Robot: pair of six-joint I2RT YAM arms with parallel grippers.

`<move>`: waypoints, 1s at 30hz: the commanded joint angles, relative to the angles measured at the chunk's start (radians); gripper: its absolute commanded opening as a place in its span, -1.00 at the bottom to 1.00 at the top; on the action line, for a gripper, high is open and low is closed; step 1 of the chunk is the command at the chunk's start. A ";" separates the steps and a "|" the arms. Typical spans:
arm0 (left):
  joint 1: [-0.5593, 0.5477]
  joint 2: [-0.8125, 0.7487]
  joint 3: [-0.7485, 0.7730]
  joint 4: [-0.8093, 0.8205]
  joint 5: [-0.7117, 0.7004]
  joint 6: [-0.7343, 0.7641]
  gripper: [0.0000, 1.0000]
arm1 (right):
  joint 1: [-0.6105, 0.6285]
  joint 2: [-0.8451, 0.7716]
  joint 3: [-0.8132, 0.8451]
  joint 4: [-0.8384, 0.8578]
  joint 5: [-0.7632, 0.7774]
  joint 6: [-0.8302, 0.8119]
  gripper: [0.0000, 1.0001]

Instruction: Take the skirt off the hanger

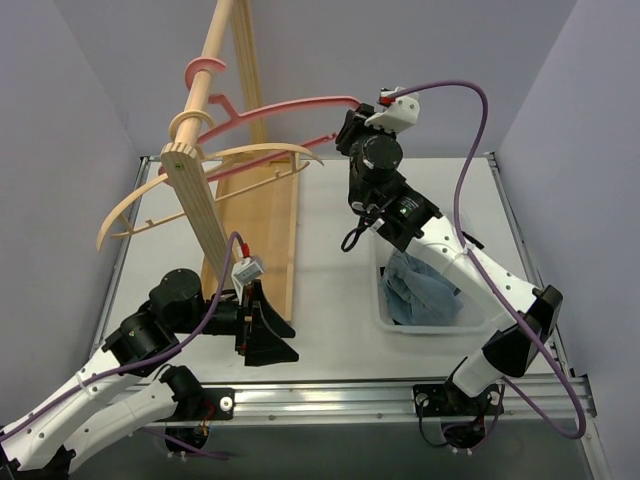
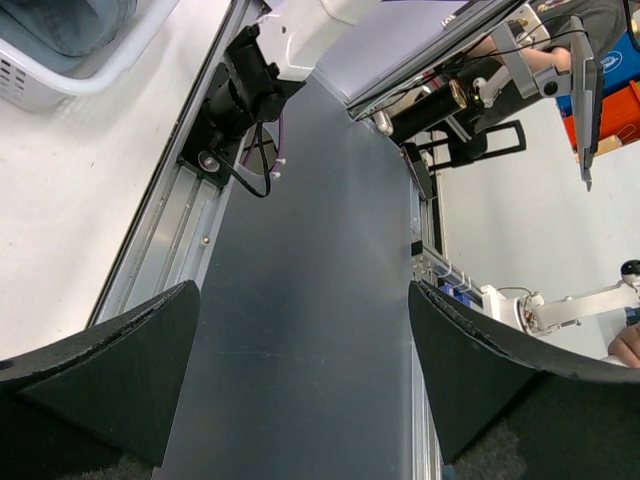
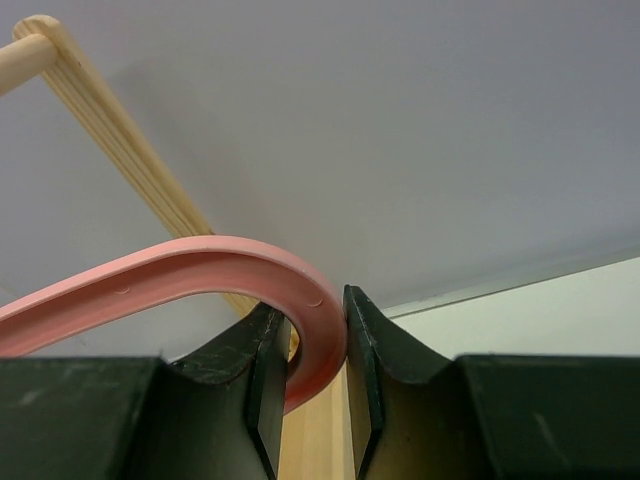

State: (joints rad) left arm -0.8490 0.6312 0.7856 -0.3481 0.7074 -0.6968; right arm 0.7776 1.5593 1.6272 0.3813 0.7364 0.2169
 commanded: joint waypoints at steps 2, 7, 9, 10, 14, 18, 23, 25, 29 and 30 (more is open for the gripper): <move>0.002 0.007 0.001 0.041 0.000 -0.013 0.88 | -0.015 -0.022 0.020 -0.068 0.041 0.071 -0.88; 0.002 0.016 -0.016 0.052 -0.006 -0.043 0.88 | -0.017 -0.013 0.028 -0.211 0.026 0.108 0.13; 0.002 0.018 -0.026 0.063 -0.005 -0.056 0.88 | -0.017 -0.013 0.026 -0.272 0.029 0.127 0.70; 0.002 0.019 -0.028 0.076 -0.003 -0.062 0.88 | -0.017 -0.016 0.023 -0.292 0.027 0.133 0.86; 0.002 0.024 -0.048 0.110 0.003 -0.089 0.88 | -0.017 -0.071 -0.071 -0.421 0.058 0.214 1.00; 0.002 0.028 -0.063 0.132 0.004 -0.107 0.88 | -0.012 -0.252 -0.258 -0.453 0.038 0.314 1.00; 0.004 0.024 -0.137 0.273 0.024 -0.231 0.88 | 0.020 -0.459 -0.489 -0.498 -0.075 0.433 1.00; 0.004 0.024 -0.178 0.375 0.026 -0.292 0.88 | 0.041 -0.523 -0.585 -0.510 -0.107 0.498 1.00; 0.002 0.024 -0.213 0.457 0.021 -0.348 0.88 | 0.103 -0.602 -0.719 -0.495 -0.115 0.562 1.00; 0.002 0.022 -0.213 0.459 0.017 -0.349 0.88 | 0.106 -0.613 -0.734 -0.471 -0.138 0.538 1.00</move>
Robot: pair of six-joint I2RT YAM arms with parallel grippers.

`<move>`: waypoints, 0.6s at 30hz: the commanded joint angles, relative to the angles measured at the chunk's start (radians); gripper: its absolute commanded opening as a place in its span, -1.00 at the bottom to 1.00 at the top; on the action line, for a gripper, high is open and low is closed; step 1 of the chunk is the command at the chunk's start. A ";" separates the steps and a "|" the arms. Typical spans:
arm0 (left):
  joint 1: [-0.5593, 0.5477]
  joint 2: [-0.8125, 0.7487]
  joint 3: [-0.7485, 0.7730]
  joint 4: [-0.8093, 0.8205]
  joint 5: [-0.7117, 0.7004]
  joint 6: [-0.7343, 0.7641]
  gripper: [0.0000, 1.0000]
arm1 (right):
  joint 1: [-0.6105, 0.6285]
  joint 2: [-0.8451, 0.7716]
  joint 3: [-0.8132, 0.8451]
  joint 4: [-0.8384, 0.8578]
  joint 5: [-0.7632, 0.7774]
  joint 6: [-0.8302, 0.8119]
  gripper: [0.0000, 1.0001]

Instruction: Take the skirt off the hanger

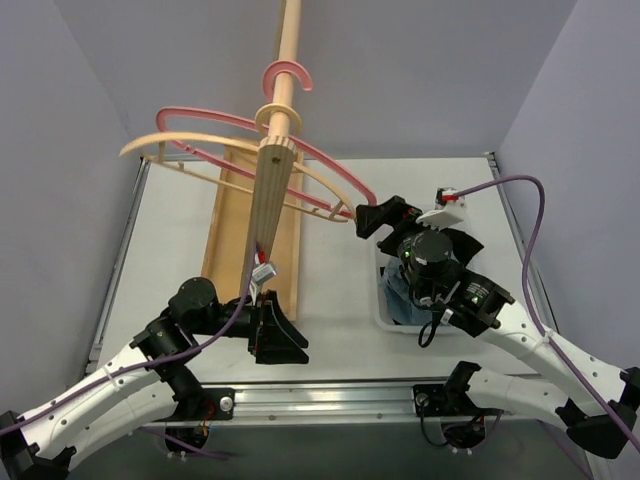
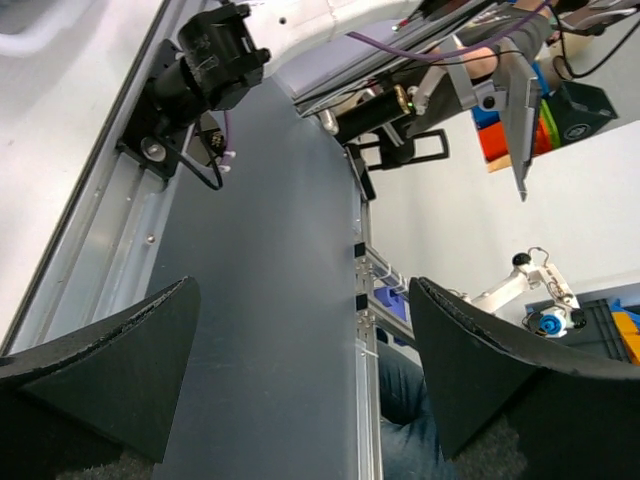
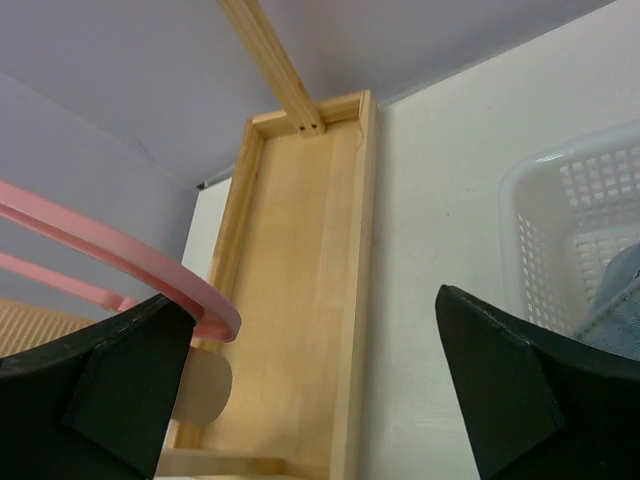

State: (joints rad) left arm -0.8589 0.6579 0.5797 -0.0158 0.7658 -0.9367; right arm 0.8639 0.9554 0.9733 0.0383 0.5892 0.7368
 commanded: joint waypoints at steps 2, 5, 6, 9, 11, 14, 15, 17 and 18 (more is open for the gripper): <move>0.012 -0.010 -0.001 0.120 -0.052 -0.108 0.88 | 0.020 0.014 -0.078 -0.048 -0.054 -0.121 1.00; 0.014 -0.011 0.041 0.071 -0.065 -0.084 0.88 | 0.021 0.153 0.127 -0.139 -0.075 -0.148 1.00; 0.014 -0.012 0.054 0.035 -0.068 -0.073 0.88 | 0.026 0.184 0.171 -0.162 -0.077 -0.151 1.00; 0.014 -0.044 0.075 -0.048 -0.106 -0.044 0.88 | 0.030 0.244 0.257 -0.190 -0.045 -0.158 1.00; 0.014 -0.070 0.074 -0.056 -0.125 -0.047 0.88 | 0.029 0.250 0.257 -0.143 -0.046 -0.168 1.00; 0.014 -0.070 0.071 -0.050 -0.114 -0.053 0.88 | 0.026 0.259 0.266 -0.120 -0.022 -0.180 1.00; 0.014 -0.069 0.071 -0.055 -0.102 -0.053 0.88 | 0.024 0.269 0.274 -0.117 -0.013 -0.183 1.00; 0.014 -0.063 0.069 -0.059 -0.092 -0.050 0.88 | 0.021 0.290 0.297 -0.095 -0.031 -0.221 1.00; 0.014 -0.063 0.068 -0.065 -0.091 -0.047 0.88 | 0.020 0.302 0.307 -0.091 -0.060 -0.238 1.00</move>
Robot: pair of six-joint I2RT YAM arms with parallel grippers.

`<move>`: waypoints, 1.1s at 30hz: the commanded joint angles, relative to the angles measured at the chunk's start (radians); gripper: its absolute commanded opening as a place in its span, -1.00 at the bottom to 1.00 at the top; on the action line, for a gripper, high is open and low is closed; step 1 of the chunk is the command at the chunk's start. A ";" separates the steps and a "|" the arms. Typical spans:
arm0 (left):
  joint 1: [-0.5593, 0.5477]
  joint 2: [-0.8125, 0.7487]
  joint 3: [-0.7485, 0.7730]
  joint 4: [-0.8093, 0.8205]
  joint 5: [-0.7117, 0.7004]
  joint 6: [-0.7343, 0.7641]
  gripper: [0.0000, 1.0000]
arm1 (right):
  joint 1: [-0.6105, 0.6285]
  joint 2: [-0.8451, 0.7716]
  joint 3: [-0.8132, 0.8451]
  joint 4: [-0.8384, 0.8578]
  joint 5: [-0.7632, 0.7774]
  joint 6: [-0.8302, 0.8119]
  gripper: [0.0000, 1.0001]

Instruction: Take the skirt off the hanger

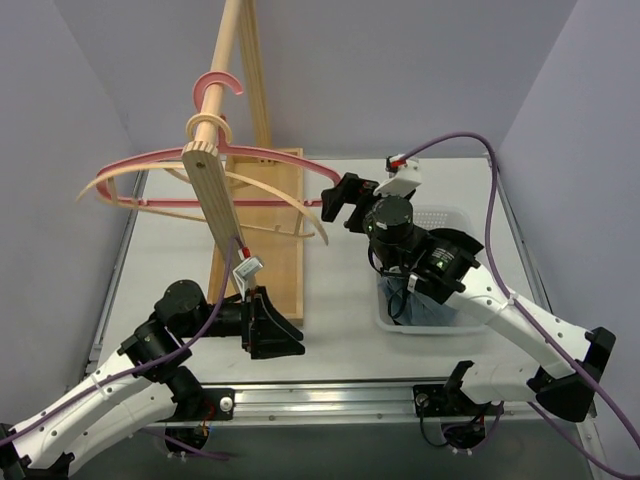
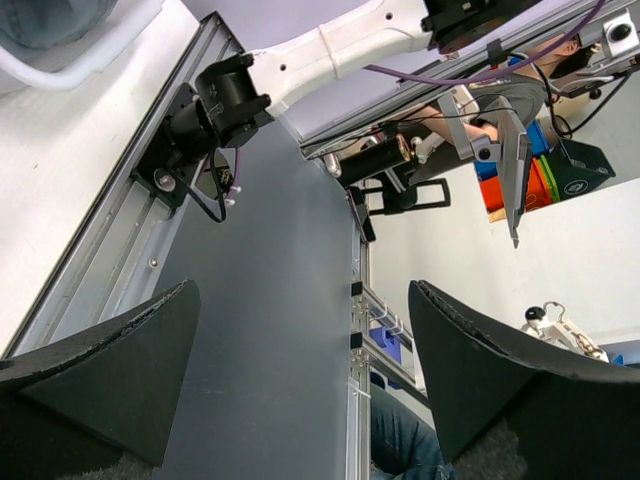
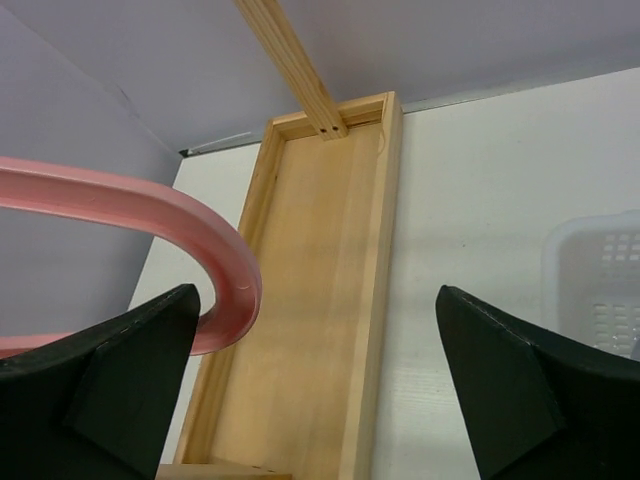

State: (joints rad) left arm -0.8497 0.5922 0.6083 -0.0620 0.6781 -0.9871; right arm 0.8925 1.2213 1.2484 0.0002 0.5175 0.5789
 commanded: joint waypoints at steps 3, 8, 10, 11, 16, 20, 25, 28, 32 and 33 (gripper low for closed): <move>0.005 -0.008 0.036 -0.025 -0.009 0.008 0.88 | -0.026 0.084 0.086 -0.045 -0.077 -0.129 1.00; 0.005 -0.011 0.018 -0.009 -0.011 -0.005 0.88 | -0.047 0.142 0.186 -0.022 -0.197 -0.188 1.00; 0.005 -0.014 0.015 -0.006 -0.009 -0.007 0.88 | -0.047 0.141 0.200 -0.009 -0.227 -0.197 1.00; 0.005 -0.015 0.013 -0.006 -0.008 -0.007 0.88 | -0.049 0.129 0.204 0.004 -0.232 -0.198 1.00; 0.005 -0.011 0.010 -0.007 -0.005 -0.007 0.88 | -0.049 0.066 0.177 0.066 -0.278 -0.197 1.00; 0.005 -0.003 0.002 0.008 -0.005 -0.012 0.88 | -0.047 -0.023 0.125 0.040 -0.211 -0.142 1.00; 0.005 0.004 -0.021 0.059 0.011 -0.041 0.88 | -0.046 -0.198 -0.099 0.017 -0.113 -0.025 1.00; 0.005 0.008 -0.044 0.145 0.026 -0.076 0.88 | -0.047 -0.386 -0.258 0.015 -0.077 0.042 1.00; 0.005 0.008 -0.074 0.224 0.041 -0.122 0.88 | -0.043 -0.569 -0.423 0.004 -0.045 0.116 1.00; 0.005 0.008 -0.079 0.229 0.040 -0.124 0.88 | -0.044 -0.600 -0.444 0.004 -0.039 0.131 1.00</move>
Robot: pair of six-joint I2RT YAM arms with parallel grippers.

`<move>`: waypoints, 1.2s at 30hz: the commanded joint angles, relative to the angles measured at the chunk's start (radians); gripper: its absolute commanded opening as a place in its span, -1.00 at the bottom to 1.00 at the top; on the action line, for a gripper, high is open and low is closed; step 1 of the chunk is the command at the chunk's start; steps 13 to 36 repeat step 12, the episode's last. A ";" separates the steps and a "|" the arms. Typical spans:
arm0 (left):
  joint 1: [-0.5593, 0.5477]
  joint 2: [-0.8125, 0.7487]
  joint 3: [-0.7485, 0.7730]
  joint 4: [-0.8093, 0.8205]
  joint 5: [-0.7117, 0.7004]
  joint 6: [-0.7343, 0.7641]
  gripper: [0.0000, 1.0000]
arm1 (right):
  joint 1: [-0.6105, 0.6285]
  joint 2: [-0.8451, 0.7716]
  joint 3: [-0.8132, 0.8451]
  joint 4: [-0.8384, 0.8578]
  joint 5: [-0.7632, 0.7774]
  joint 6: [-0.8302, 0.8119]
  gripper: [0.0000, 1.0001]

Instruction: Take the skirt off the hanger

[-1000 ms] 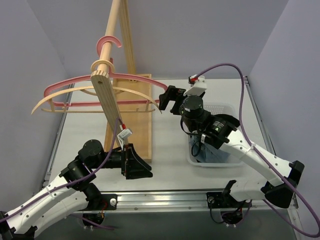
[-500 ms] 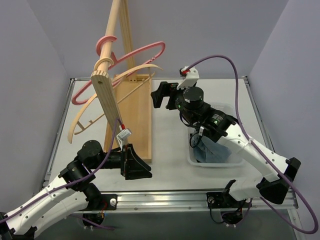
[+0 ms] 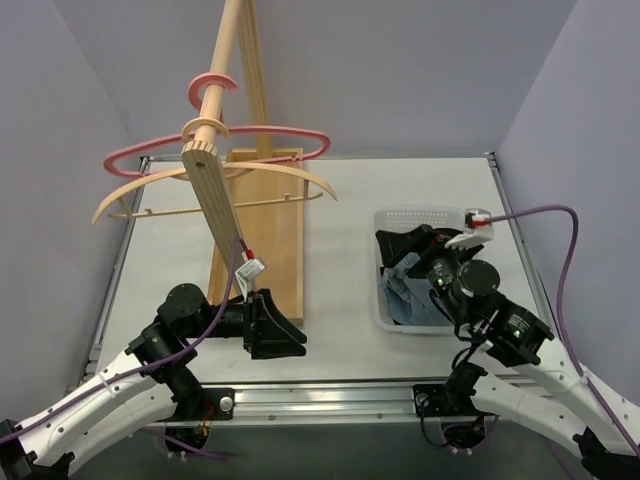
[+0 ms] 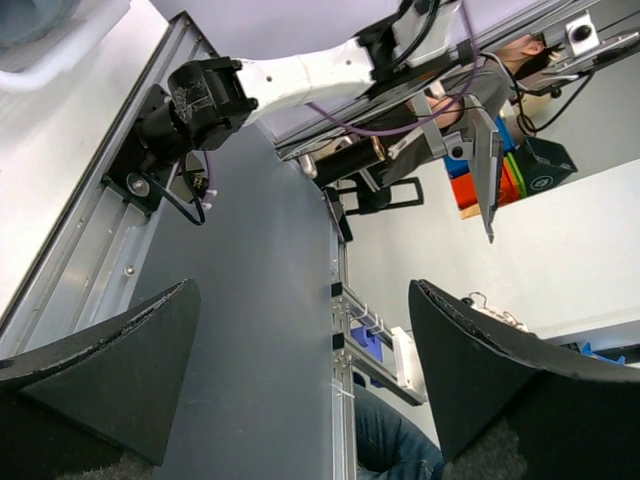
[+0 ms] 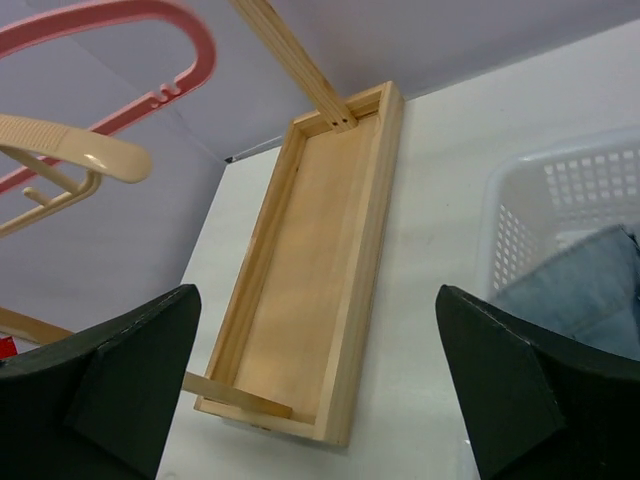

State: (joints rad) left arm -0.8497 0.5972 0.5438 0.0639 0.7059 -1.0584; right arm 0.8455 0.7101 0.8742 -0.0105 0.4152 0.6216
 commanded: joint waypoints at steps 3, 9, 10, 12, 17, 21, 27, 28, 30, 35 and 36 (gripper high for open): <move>0.005 0.001 -0.028 0.109 0.007 -0.066 0.88 | 0.003 -0.172 -0.127 -0.052 0.088 0.133 1.00; 0.005 -0.008 -0.059 0.158 -0.002 -0.109 0.88 | 0.003 -0.204 -0.182 -0.164 0.142 0.234 1.00; 0.005 -0.008 -0.064 0.172 -0.003 -0.117 0.88 | 0.003 -0.204 -0.191 -0.167 0.142 0.243 1.00; 0.005 -0.008 -0.079 0.189 0.000 -0.127 0.88 | 0.003 -0.202 -0.217 -0.157 0.133 0.251 1.00; 0.005 -0.008 -0.079 0.189 0.000 -0.127 0.88 | 0.003 -0.202 -0.217 -0.157 0.133 0.251 1.00; 0.005 -0.008 -0.079 0.189 0.000 -0.127 0.88 | 0.003 -0.202 -0.217 -0.157 0.133 0.251 1.00; 0.005 -0.008 -0.079 0.189 0.000 -0.127 0.88 | 0.003 -0.202 -0.217 -0.157 0.133 0.251 1.00; 0.005 -0.008 -0.079 0.189 0.000 -0.127 0.88 | 0.003 -0.202 -0.217 -0.157 0.133 0.251 1.00; 0.005 -0.008 -0.079 0.189 0.000 -0.127 0.88 | 0.003 -0.202 -0.217 -0.157 0.133 0.251 1.00; 0.005 -0.008 -0.079 0.189 0.000 -0.127 0.88 | 0.003 -0.202 -0.217 -0.157 0.133 0.251 1.00; 0.005 -0.008 -0.079 0.189 0.000 -0.127 0.88 | 0.003 -0.202 -0.217 -0.157 0.133 0.251 1.00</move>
